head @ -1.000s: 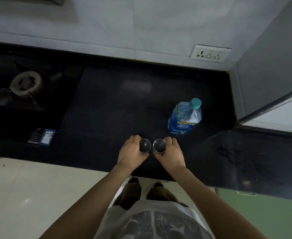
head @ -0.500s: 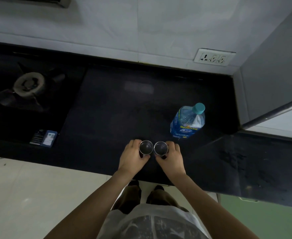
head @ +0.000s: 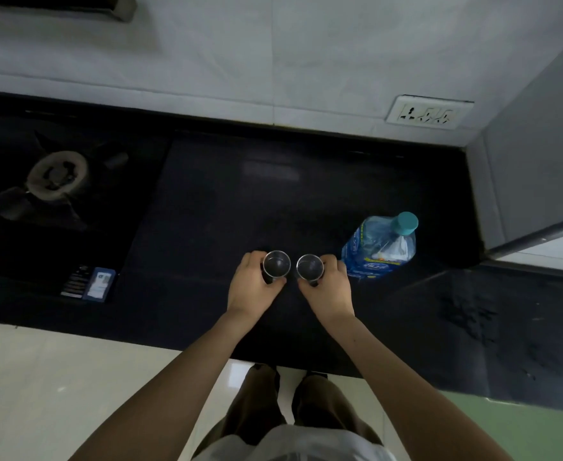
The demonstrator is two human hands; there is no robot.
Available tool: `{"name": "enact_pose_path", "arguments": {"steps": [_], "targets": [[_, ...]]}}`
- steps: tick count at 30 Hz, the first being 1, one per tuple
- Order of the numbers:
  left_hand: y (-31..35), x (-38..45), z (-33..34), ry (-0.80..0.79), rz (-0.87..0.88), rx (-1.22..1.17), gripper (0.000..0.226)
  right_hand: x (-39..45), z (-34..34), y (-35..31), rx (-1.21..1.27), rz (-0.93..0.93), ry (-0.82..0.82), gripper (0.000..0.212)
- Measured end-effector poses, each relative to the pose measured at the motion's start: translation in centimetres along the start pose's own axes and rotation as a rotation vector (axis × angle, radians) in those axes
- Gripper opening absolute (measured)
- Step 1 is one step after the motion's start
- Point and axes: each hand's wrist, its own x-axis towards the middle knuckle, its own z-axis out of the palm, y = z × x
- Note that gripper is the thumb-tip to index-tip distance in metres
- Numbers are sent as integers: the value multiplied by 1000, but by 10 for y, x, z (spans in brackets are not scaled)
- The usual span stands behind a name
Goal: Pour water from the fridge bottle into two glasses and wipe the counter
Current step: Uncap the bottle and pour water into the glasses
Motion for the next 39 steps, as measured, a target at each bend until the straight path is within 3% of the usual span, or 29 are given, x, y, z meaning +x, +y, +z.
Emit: {"name": "enact_pose_path", "arguments": {"steps": [5,11,15,19,21,24,27,30,36,39], "targets": [[-5,-1,0,-30,-8,-23,45,-3,2,0,-8,9,6,51],[12,-2,-10,-46,26,104,87,-23,-12,11,-18,-27,35,68],[42,-6,-15,-14,122,84,85,-45,-38,26,-10,-47,65,58],[79,-12,-10,-46,277,69,78,-61,-71,46,3,-88,222,39],[102,-14,-8,-63,361,59,75,-64,-92,54,48,-135,304,43],[136,-11,-10,-93,479,46,69,-56,-120,55,124,-273,394,64],[171,-4,-10,-89,593,57,62,-30,-149,47,148,-351,310,98],[199,2,-10,-83,645,77,59,-2,-169,34,123,-372,126,111],[216,5,-4,-149,674,185,44,33,-176,25,28,-402,-164,109],[216,6,-1,-170,703,261,39,38,-171,27,5,-422,-218,96]]}}
